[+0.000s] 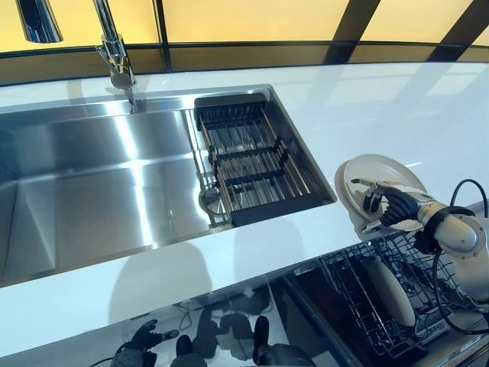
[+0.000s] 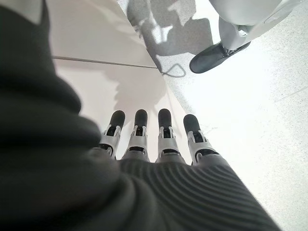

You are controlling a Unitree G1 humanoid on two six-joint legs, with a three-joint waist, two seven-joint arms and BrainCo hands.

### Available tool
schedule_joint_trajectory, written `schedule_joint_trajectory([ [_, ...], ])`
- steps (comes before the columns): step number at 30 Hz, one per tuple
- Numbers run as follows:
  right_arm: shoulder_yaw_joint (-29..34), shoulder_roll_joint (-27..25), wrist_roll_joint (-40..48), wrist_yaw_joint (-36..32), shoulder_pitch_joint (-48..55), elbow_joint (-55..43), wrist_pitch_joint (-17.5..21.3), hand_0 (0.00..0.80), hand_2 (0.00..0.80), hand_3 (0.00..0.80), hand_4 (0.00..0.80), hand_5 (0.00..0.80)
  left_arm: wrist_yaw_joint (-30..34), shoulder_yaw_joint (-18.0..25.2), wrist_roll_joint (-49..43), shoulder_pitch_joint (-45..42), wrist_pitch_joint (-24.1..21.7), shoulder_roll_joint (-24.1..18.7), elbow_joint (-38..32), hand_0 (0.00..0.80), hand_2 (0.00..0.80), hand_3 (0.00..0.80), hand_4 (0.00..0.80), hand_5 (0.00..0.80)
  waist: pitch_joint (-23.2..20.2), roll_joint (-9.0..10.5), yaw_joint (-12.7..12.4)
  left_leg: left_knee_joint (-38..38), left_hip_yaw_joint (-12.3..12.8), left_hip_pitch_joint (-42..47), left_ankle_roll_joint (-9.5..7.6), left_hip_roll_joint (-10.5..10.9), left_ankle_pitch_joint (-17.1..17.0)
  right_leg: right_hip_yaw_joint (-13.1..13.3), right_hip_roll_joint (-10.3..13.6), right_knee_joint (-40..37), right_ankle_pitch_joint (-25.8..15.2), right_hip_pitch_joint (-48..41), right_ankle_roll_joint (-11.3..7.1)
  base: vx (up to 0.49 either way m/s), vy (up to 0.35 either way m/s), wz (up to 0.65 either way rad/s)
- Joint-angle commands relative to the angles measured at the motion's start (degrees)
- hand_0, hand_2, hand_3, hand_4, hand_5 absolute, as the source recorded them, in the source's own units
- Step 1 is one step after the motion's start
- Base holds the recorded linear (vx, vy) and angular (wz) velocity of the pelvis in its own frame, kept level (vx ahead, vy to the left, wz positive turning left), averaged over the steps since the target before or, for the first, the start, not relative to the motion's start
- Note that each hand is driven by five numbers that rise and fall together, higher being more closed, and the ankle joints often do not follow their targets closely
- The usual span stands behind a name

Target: Take plates into dishwasher

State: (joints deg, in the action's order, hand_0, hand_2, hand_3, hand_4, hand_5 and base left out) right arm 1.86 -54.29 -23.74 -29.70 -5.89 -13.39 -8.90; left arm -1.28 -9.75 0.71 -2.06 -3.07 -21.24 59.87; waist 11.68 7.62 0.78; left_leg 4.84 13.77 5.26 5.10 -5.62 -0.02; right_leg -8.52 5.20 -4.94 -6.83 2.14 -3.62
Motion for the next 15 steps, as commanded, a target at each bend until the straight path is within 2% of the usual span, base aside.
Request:
schedule_joint_trajectory([
  [1,0.67,0.3,-2.59,0.35,-0.35,-1.23,-0.42,0.0,0.0,0.0,0.0,0.0,-0.93,1.46,-0.86,2.67,-0.87,-0.72,1.94,0.0,0.0,0.0,0.0,0.0,0.03,0.26,0.19,0.16,-3.9,-2.74,-3.15,0.64,-1.33,-1.43,1.22,4.09,3.68,-2.82,-3.21,0.0,0.0,0.0],
  [13,2.98,-0.37,-3.57,-0.19,1.84,-1.87,-0.06,0.0,0.0,0.0,0.0,0.0,-0.84,2.21,-0.86,2.56,-1.18,-0.93,2.35,0.0,0.0,0.0,0.0,0.0,-0.19,0.42,0.72,0.16,-3.72,-2.69,-3.19,0.62,-1.25,-1.17,1.29,4.22,3.71,-2.75,-3.37,0.0,0.0,0.0],
  [14,3.05,-0.23,-3.57,-0.33,2.2,-2.22,-0.06,0.204,0.204,0.204,0.204,0.204,-0.89,2.2,-0.88,2.49,-1.24,-0.89,2.37,0.0,0.0,0.0,0.0,0.0,-0.22,0.43,0.78,0.16,-3.69,-2.66,-3.2,0.63,-1.25,-1.14,1.28,4.23,3.69,-2.75,-3.37,0.0,0.0,0.0],
  [15,3.03,0.09,-3.94,-0.55,2.57,-2.54,0.01,0.486,0.486,0.486,0.486,0.486,-0.97,2.26,-0.95,2.39,-1.29,-0.81,2.34,0.0,0.0,0.0,0.0,0.0,-0.25,0.43,0.82,0.16,-3.67,-2.63,-3.21,0.63,-1.23,-1.1,1.28,4.2,3.69,-2.76,-3.37,0.0,0.0,0.0],
])
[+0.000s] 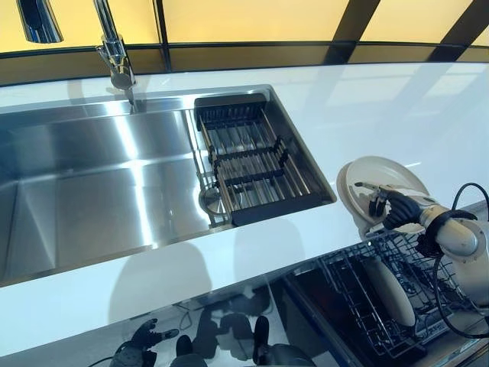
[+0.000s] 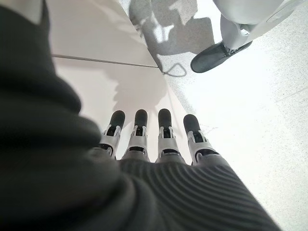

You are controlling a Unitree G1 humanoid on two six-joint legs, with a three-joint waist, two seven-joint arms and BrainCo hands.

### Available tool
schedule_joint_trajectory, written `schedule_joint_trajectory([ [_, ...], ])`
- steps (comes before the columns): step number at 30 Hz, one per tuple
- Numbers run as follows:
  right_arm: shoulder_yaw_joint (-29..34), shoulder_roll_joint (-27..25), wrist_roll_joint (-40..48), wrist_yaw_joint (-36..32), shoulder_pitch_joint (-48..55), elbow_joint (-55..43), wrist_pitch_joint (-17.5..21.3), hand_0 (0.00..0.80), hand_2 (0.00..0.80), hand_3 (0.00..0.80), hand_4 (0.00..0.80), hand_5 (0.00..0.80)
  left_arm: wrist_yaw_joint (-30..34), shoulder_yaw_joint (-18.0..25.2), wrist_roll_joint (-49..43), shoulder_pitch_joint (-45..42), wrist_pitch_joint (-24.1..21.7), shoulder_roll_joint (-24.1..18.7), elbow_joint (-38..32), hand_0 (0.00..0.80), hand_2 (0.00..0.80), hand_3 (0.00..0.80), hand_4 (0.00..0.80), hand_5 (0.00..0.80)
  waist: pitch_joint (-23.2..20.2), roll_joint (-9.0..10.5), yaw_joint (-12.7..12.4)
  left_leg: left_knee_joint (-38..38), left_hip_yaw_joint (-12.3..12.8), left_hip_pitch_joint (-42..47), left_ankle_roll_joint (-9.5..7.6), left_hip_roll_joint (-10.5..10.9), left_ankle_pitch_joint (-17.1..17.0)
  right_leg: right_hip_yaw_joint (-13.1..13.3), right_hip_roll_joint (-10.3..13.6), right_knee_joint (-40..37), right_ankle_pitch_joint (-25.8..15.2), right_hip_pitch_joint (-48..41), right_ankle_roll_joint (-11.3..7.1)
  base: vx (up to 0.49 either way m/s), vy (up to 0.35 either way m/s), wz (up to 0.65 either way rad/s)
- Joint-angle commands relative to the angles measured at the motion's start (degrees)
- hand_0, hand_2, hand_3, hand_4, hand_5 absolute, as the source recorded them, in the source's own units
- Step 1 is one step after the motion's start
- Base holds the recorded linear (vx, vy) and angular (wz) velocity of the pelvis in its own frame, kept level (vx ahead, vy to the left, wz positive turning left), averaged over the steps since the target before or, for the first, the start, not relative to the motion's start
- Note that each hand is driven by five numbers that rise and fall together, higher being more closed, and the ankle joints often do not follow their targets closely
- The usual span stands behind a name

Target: Take plates into dishwasher

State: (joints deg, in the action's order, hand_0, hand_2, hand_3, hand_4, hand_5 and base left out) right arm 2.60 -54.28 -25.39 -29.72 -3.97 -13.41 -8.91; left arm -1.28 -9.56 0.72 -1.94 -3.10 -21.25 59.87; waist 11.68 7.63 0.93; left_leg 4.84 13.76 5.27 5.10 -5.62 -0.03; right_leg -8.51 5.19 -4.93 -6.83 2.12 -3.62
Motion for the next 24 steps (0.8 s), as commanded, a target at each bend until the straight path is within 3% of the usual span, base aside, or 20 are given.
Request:
schedule_joint_trajectory([
  [1,2.27,0.16,-2.38,-0.54,0.72,-2.56,0.01,0.609,0.609,0.609,0.609,0.609,-0.96,2.05,-0.94,2.27,-1.29,-0.78,2.34,0.0,0.0,0.0,0.0,0.0,-0.25,0.41,0.66,0.16,-3.65,-2.64,-3.2,0.62,-1.23,-1.09,1.28,4.19,3.68,-2.74,-3.38,0.0,0.0,0.0],
  [2,2.21,0.36,-2.81,-0.41,0.87,-2.56,0.23,0.765,0.765,0.765,0.765,0.765,-0.94,2.04,-0.86,2.3,-1.24,-0.79,2.25,0.0,0.0,0.0,0.0,0.0,-0.25,0.38,0.68,0.16,-3.6,-2.63,-3.18,0.64,-1.25,-1.09,1.27,4.13,3.63,-2.77,-3.4,0.0,0.0,0.0],
  [24,4.69,0.04,-3.67,3.78,0.87,-3.18,1.51,0.8,0.8,0.8,0.8,0.8,-0.97,2.19,-0.95,1.85,-1.46,-0.36,2.57,0.0,0.0,0.0,0.0,0.0,-1.24,0.22,1.0,0.16,-3.08,-2.17,-3.22,0.68,-0.87,-1.02,1.23,3.58,3.56,-3.2,-3.5,0.0,0.0,0.0],
])
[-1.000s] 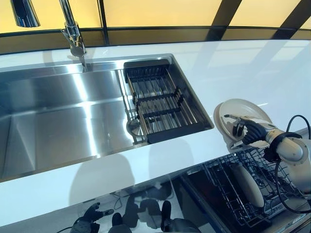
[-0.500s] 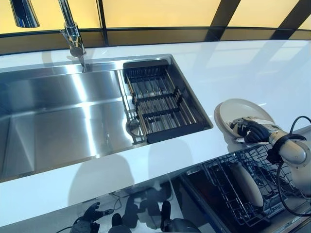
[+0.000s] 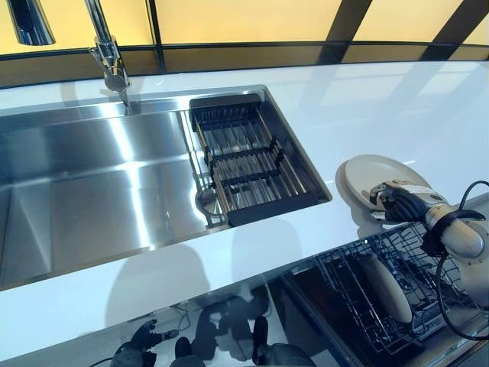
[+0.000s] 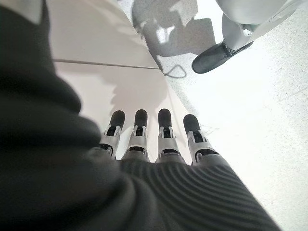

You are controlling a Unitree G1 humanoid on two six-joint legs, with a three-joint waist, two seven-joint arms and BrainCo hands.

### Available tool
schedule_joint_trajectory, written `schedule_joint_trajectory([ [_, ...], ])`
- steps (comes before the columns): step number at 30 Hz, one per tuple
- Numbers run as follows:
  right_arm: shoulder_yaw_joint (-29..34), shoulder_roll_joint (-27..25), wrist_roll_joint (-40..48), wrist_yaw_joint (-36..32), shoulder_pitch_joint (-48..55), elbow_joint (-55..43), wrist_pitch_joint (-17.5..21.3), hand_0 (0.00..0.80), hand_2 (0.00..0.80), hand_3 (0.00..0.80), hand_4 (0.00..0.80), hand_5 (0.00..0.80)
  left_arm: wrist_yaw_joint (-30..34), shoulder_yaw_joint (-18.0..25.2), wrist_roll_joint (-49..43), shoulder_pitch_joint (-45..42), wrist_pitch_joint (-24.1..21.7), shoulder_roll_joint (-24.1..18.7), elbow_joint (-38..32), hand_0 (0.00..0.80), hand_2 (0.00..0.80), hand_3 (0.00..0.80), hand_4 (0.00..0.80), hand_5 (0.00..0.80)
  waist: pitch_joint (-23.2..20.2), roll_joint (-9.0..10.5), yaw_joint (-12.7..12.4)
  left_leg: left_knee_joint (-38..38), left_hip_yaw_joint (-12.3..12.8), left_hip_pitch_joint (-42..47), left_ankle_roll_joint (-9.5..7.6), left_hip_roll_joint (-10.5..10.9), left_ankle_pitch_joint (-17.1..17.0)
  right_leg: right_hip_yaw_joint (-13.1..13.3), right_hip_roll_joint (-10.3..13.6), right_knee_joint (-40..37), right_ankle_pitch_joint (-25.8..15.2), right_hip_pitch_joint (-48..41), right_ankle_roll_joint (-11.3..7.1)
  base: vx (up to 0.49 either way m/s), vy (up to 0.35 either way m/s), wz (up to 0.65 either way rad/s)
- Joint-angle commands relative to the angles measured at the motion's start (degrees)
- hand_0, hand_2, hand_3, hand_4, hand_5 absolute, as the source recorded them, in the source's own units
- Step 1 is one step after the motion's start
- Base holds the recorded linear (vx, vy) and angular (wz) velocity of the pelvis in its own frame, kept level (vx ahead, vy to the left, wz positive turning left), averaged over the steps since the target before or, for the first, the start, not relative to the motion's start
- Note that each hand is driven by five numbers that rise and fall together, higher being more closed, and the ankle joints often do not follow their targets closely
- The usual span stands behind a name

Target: Take plates into dishwasher

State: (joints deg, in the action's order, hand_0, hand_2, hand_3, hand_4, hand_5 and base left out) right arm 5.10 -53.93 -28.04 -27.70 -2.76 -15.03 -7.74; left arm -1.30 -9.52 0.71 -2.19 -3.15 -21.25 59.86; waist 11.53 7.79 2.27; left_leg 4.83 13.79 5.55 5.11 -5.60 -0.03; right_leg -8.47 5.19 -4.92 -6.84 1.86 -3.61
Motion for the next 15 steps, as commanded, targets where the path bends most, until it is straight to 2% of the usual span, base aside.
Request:
schedule_joint_trajectory([
  [1,2.32,-0.41,-0.9,2.15,-0.55,-1.59,0.36,0.8,0.8,0.8,0.8,0.8,-0.92,2.12,-0.9,2.13,-1.43,-0.34,2.69,0.0,0.0,0.0,0.0,0.0,-1.15,0.08,-0.31,0.17,-3.07,-2.4,-3.24,0.64,-0.84,-1.05,1.22,3.56,3.58,-2.96,-3.51,0.0,0.0,0.0],
  [15,3.87,-3.24,1.13,9.03,-4.89,-1.13,-0.47,0.8,0.8,0.8,0.8,0.8,-1.27,1.88,-0.75,1.85,-1.37,-0.1,3.04,0.0,0.0,0.0,0.0,0.0,-2.09,0.23,-0.36,0.17,-2.66,-1.96,-3.08,0.57,-0.55,-1.17,1.08,3.01,3.53,-3.5,-3.4,0.0,0.0,0.0],
])
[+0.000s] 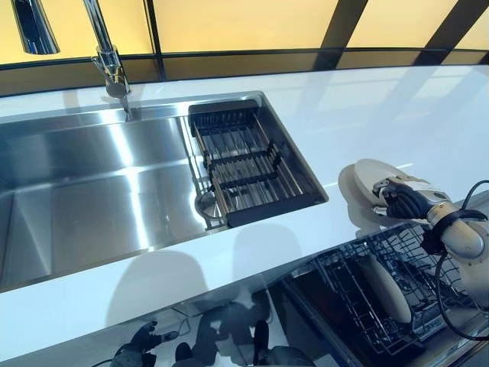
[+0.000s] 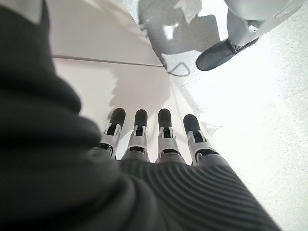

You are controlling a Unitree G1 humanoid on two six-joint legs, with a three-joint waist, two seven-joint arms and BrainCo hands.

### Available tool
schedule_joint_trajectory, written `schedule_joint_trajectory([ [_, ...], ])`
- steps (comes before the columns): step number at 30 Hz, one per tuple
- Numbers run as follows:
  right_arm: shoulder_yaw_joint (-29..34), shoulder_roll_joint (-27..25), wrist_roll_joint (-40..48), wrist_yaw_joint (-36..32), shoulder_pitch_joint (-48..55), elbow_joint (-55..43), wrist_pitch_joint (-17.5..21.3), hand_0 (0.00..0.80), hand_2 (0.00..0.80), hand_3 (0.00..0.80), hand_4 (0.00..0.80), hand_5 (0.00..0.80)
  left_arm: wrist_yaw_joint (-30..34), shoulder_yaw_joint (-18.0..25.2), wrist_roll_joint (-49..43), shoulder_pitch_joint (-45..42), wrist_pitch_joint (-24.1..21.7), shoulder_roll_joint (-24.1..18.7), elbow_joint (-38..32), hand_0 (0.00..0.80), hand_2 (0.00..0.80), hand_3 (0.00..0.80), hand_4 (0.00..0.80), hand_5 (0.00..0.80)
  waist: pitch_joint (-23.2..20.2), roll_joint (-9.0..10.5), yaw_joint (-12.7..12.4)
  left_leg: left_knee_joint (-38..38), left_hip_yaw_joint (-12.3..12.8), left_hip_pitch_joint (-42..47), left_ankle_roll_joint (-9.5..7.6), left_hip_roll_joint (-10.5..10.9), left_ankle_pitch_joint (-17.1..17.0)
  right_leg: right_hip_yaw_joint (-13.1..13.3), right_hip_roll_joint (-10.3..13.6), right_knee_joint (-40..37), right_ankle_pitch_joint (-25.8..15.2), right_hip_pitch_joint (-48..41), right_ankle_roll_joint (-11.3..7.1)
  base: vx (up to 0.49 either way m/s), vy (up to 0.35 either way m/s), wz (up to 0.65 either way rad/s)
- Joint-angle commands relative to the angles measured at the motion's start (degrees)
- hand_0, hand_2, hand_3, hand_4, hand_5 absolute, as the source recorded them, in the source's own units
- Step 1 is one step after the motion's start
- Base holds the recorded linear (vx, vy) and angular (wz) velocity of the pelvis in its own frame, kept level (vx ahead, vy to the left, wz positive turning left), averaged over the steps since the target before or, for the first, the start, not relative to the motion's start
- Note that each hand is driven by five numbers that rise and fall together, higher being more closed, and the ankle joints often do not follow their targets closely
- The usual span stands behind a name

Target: Take plates into dishwasher

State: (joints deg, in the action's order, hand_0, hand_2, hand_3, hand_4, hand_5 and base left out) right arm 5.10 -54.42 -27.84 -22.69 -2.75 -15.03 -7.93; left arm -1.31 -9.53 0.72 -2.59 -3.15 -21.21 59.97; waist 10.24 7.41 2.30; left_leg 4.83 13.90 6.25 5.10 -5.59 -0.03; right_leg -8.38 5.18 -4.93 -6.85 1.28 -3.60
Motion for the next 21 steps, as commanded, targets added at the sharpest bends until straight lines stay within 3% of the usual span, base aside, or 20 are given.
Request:
schedule_joint_trajectory([
  [1,4.21,-2.95,1.08,4.39,-4.96,-1.17,-0.2,0.8,0.8,0.8,0.8,0.8,-1.24,1.92,-0.75,2.13,-1.39,-0.16,2.83,0.0,0.0,0.0,0.0,0.0,-0.84,0.58,-0.35,0.17,-2.7,-2.58,-3.06,0.56,-0.52,-1.24,1.07,2.97,3.54,-2.97,-3.39,0.0,0.0,0.0],
  [21,7.65,-7.83,4.42,8.38,-5.87,0.09,0.55,0.8,0.8,0.8,0.8,0.8,-1.08,1.68,-1.1,1.04,-1.62,0.27,3.35,0.0,0.0,0.0,0.0,0.0,-2.45,0.26,-0.02,0.17,-1.93,-1.83,-2.81,0.69,-0.32,-1.3,1.11,2.22,3.56,-3.74,-3.25,0.0,0.0,0.0],
])
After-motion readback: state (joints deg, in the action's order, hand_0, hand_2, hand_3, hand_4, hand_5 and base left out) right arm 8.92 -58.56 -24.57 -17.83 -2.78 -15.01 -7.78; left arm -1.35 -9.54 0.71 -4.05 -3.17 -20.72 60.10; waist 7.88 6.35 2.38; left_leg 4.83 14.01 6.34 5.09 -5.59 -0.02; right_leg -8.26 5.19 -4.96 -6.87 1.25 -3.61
